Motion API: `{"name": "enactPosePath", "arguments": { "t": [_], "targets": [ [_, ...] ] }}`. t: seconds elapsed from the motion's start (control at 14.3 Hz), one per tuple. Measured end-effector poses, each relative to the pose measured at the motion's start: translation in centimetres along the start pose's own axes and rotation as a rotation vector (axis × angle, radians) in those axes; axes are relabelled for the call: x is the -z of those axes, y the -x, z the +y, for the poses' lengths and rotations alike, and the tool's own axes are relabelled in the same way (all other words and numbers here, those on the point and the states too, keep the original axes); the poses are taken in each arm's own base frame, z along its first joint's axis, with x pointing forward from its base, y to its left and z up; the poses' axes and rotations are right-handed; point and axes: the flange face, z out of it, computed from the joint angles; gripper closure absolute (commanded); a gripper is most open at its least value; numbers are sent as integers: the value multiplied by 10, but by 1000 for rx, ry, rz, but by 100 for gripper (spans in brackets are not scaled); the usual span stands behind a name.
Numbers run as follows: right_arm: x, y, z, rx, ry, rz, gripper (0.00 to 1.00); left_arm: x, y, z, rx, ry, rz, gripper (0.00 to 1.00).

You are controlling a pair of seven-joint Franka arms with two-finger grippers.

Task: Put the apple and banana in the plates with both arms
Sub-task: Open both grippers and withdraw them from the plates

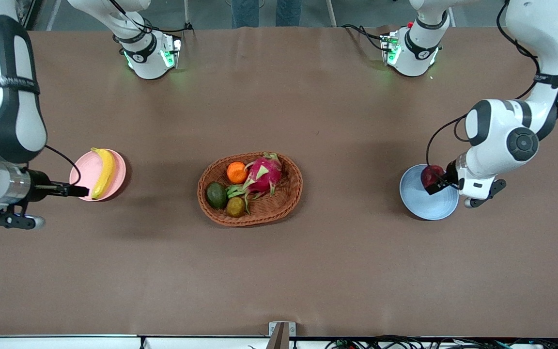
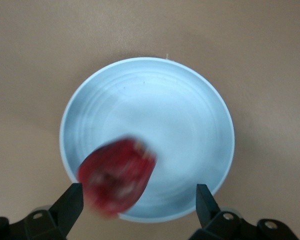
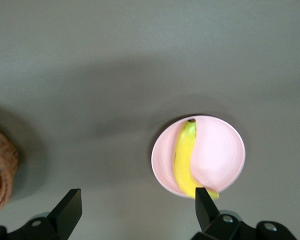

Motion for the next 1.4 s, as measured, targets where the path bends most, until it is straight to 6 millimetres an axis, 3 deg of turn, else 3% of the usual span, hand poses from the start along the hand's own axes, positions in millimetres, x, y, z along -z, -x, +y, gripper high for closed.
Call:
{"name": "enactPosePath", "arguments": {
  "t": [0.14,0.35,0.56,0.7,1.12,1.4],
  "targets": [
    [38,15,-4,-2,9,-11,0,43,-5,2,-119,-28,-34,1],
    [74,27,-2,-5,10,-5,0,123,-17,2,-245,-29,-22,1],
    [87,28,-1,-7,8,22,0,203,-20,-8,-320,-11,55,1],
    [88,27,-1,-7,9,26,0,242,-11,-15,-379,-17,66,1],
    [97,28,1,-10,8,42,0,325,12,-22,-458,3,116,0],
    [110,38,-1,-6,7,42,0,352,21,-19,-468,15,162,0]
  ]
}}
